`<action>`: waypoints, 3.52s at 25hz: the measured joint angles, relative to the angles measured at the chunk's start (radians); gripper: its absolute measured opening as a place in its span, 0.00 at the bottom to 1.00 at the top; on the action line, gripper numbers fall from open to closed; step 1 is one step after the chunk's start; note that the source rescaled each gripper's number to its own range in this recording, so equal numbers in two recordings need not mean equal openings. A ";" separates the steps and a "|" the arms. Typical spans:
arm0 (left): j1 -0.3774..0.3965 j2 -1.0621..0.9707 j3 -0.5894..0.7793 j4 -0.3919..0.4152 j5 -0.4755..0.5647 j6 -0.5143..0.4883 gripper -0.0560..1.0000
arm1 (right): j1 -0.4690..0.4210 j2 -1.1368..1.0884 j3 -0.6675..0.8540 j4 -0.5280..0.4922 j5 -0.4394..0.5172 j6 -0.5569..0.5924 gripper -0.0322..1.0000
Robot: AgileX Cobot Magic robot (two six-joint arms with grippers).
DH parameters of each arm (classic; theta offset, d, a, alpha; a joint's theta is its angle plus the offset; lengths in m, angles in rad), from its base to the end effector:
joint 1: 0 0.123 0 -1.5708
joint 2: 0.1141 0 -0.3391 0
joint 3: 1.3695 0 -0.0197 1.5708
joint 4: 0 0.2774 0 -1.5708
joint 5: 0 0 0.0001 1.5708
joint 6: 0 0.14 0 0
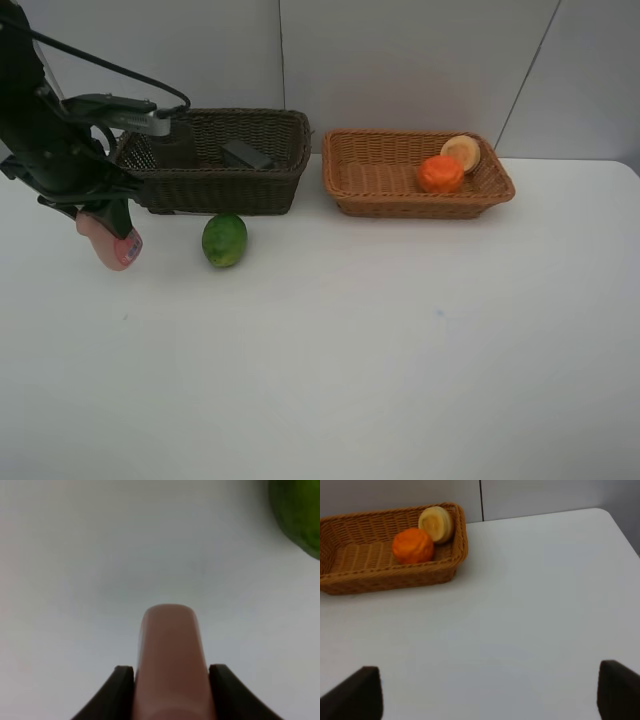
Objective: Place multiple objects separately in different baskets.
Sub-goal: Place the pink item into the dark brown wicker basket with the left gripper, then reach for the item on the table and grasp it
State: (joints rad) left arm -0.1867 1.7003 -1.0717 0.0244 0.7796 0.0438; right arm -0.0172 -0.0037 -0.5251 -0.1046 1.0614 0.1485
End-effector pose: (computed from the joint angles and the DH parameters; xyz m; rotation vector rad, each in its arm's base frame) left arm 0.3583 -0.0652 0.1904 0.3543 2.8693 0.0020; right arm 0.0037 -0.0128 0.2769 0.1731 2.0047 -0.0408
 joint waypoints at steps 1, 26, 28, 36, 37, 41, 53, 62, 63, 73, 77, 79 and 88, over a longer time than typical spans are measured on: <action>0.000 -0.015 0.000 -0.003 0.009 0.000 0.43 | 0.000 0.000 0.000 0.000 0.000 0.000 0.95; -0.021 0.095 -0.601 -0.016 0.202 -0.007 0.43 | 0.000 0.000 0.000 0.000 0.000 0.000 0.95; -0.038 0.134 -0.647 -0.016 0.201 -0.007 0.43 | 0.000 0.000 0.000 0.000 0.000 0.000 0.95; -0.127 0.307 -0.806 -0.018 0.152 -0.007 0.43 | 0.000 0.000 0.000 0.000 0.000 0.000 0.95; -0.137 0.331 -0.824 -0.018 0.134 -0.007 0.43 | 0.000 0.000 0.000 0.000 0.000 0.000 0.95; -0.170 0.417 -0.889 -0.018 0.033 -0.007 0.43 | 0.000 0.000 0.000 0.000 0.000 0.000 0.95; -0.194 0.568 -0.901 0.042 -0.152 -0.007 0.43 | 0.000 0.000 0.000 0.000 0.000 0.000 0.95; -0.194 0.595 -0.901 0.041 -0.209 -0.004 0.43 | 0.000 0.000 0.000 0.000 0.000 0.000 0.95; -0.194 0.600 -0.901 0.039 -0.213 -0.004 0.43 | 0.000 0.000 0.000 0.000 0.000 0.000 0.95; -0.199 0.612 -0.901 0.034 -0.224 -0.003 0.83 | 0.000 0.000 0.000 0.000 0.000 0.000 0.95; -0.201 0.612 -0.901 0.034 -0.237 -0.003 0.99 | 0.000 0.000 0.000 0.000 0.000 0.000 0.95; -0.201 0.612 -0.901 0.034 -0.238 -0.003 1.00 | 0.000 0.000 0.000 0.000 0.000 0.000 0.95; -0.201 0.612 -0.901 0.034 -0.232 -0.003 1.00 | 0.000 0.000 0.000 0.000 0.000 0.000 0.95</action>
State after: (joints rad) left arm -0.3874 2.3124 -1.9727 0.0582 0.5480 0.0403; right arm -0.0172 -0.0037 -0.5251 -0.1046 1.0614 0.1485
